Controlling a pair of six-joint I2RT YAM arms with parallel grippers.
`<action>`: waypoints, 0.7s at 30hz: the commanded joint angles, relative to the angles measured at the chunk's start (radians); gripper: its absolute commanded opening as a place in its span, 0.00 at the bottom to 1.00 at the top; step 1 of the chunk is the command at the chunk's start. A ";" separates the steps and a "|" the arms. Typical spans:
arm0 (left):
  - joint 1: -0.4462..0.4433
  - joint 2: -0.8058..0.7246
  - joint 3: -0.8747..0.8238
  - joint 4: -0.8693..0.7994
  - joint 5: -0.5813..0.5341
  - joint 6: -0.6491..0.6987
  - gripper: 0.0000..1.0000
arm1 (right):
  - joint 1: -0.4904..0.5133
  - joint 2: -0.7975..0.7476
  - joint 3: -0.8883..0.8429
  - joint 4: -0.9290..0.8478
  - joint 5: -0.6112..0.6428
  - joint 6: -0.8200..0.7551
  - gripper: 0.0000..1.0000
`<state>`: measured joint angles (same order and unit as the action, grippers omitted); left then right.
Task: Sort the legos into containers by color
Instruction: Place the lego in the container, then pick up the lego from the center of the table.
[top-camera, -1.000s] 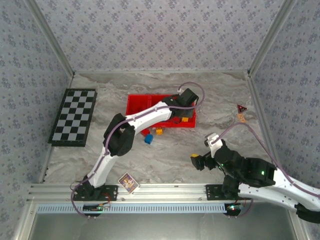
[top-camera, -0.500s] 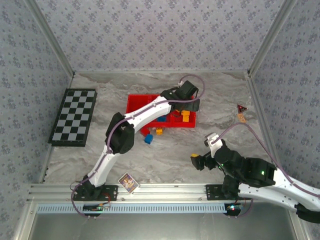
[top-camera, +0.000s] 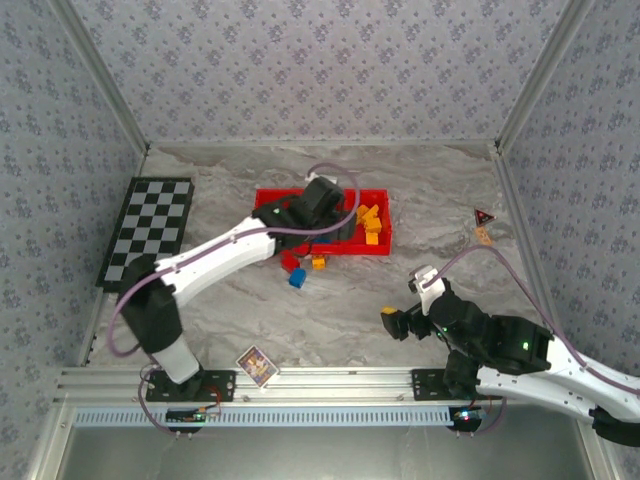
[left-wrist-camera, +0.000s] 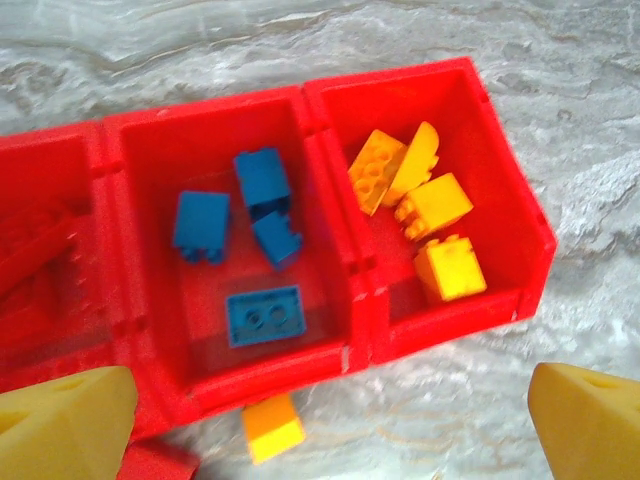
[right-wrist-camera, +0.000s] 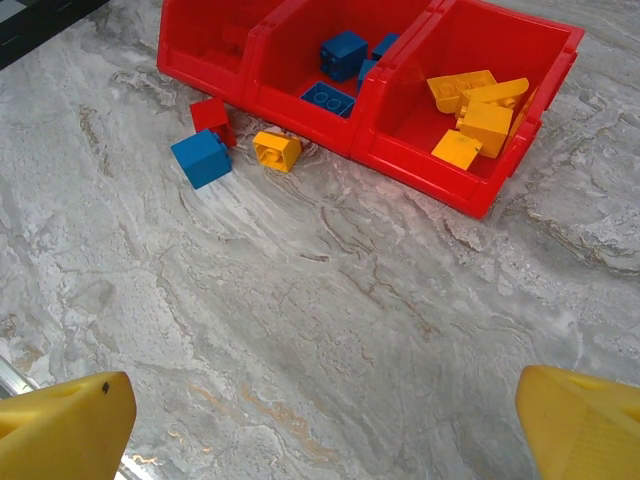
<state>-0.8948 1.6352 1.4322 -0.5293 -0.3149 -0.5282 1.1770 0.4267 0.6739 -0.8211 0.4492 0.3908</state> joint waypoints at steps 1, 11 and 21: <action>0.000 -0.086 -0.124 -0.018 -0.046 -0.055 1.00 | 0.006 0.003 -0.002 0.009 0.031 -0.009 0.99; -0.002 -0.264 -0.444 -0.014 -0.051 -0.224 1.00 | 0.003 0.032 0.003 -0.007 0.056 0.011 0.99; -0.005 -0.454 -0.636 0.045 0.063 -0.162 1.00 | -0.141 0.070 0.035 -0.056 -0.026 0.214 0.99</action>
<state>-0.8948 1.2041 0.8101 -0.5159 -0.3069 -0.7265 1.0863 0.4908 0.6880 -0.8547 0.4725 0.5106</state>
